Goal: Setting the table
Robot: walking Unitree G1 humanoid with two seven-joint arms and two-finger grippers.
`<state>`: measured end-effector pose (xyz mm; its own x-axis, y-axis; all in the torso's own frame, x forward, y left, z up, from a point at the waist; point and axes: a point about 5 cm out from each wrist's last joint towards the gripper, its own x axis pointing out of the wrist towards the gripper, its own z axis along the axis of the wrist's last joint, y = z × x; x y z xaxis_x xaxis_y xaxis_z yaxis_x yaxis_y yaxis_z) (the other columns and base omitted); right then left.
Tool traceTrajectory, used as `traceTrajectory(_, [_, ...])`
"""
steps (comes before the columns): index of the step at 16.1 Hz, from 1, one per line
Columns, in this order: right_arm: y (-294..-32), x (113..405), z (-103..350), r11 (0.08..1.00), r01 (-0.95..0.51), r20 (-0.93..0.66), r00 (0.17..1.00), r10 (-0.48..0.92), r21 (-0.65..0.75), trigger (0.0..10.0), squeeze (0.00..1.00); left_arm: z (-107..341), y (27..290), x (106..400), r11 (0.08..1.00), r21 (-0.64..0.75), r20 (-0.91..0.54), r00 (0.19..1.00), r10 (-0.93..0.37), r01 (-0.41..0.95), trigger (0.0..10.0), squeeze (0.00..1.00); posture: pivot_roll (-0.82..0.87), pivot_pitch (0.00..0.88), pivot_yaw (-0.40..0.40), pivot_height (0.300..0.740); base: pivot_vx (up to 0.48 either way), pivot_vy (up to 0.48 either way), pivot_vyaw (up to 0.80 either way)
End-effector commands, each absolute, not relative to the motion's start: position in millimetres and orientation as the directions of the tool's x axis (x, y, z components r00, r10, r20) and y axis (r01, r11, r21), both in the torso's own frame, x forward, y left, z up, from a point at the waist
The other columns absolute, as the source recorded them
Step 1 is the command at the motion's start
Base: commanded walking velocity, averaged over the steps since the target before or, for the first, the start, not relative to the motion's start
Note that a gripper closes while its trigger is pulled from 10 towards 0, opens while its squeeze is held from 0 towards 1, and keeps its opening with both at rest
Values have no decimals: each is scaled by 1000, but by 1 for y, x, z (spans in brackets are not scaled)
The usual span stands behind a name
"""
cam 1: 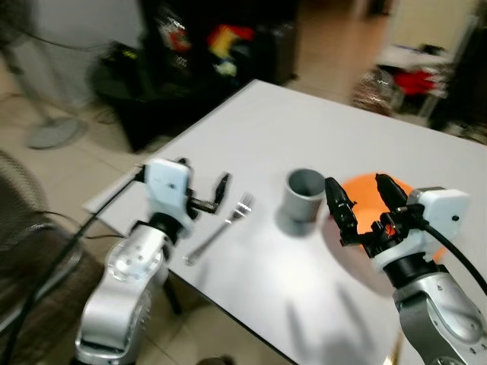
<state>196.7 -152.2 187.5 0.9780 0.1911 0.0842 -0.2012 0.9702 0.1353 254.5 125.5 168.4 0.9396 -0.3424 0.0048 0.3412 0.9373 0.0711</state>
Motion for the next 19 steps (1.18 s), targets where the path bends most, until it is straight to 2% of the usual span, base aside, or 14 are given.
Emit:
traceTrajectory(1, [-149,196,185,966,-213,90,975,201,146,10000,1000,168,128,253,937,92,2,941,-338,336,10000,0,8,0,11,740,0,0,800])
traceTrajectory(19, [-145,198,163,947,-184,43,983,179,265,10000,1000,169,130,257,938,102,1,943,-333,331,10000,0,27,0,2,740,0,0,800])
